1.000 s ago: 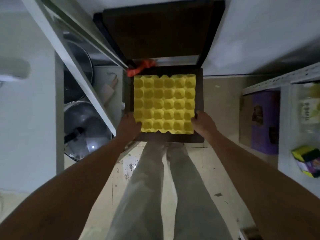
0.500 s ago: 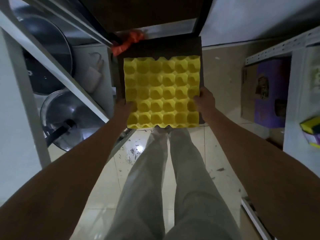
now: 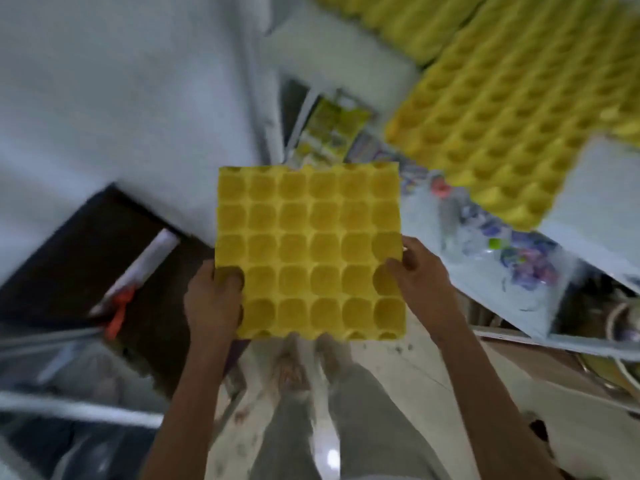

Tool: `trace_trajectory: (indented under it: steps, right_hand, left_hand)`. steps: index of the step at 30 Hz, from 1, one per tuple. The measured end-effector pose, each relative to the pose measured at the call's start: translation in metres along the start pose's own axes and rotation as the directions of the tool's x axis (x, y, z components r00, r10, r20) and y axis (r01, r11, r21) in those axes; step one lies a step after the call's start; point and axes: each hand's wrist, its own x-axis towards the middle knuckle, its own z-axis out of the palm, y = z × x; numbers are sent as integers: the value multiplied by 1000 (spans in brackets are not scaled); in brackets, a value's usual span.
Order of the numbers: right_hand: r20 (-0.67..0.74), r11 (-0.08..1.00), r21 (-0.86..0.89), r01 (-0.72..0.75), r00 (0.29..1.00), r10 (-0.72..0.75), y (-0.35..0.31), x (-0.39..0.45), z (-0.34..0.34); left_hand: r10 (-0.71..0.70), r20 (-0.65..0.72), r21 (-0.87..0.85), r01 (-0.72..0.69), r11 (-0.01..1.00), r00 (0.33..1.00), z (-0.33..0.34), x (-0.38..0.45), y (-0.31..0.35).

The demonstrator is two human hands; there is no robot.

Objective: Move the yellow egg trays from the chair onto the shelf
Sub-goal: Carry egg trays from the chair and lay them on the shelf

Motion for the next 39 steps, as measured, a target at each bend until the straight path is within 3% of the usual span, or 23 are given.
trace_trajectory:
  steps: [3,6,10,14,18,22,26,29,30,33,35,39]
  right_hand:
    - [-174,996,84,-13,984,28,12,-54,-113]
    - [-359,981,192,-33,928,102,44,-100,-202]
    - [-398,884,466,-38,883,248,107,-139,-286]
    - [-425,819,567,-91,819,385,186,-141,-350]
    - [-437,841,507,-190,784,441,235,-114,-389]
    - [-426,881,376,-289,790,441,253,-69,-411]
    - [-431,899,294,-324,795,428,255,-20,-420]
    - [-470,890,322,-323,762,446,251,-3,-417]
    - [-483,891,316,-327,752,448,249,2,-417]
    - [-498,902,273,-335,752,431,244,12,-417]
    - [-506,907,249,-339,753,420,242,16,-416]
    - [-488,930,175,-322,792,366,242,17,-413]
  left_hand:
    - [260,110,25,-264,964,959,6,-53,88]
    - [459,213,140,-492,859,862,37,-111,161]
    - [624,261,366,-673,643,737,108,-184,231]
    - [680,340,384,-756,530,650,193,-245,285]
    - [602,461,448,-756,476,652,250,-272,315]
    - [545,505,420,-743,522,669,279,-263,337]
    - [652,567,359,-863,355,504,297,-228,356]
    - [799,477,399,-900,174,366,295,-191,361]
    - [809,454,457,-877,149,374,293,-178,362]
    - [697,522,532,-826,186,493,295,-153,356]
    - [628,623,541,-837,85,467,303,-148,349]
    - [682,565,462,-863,204,464,313,-148,342]
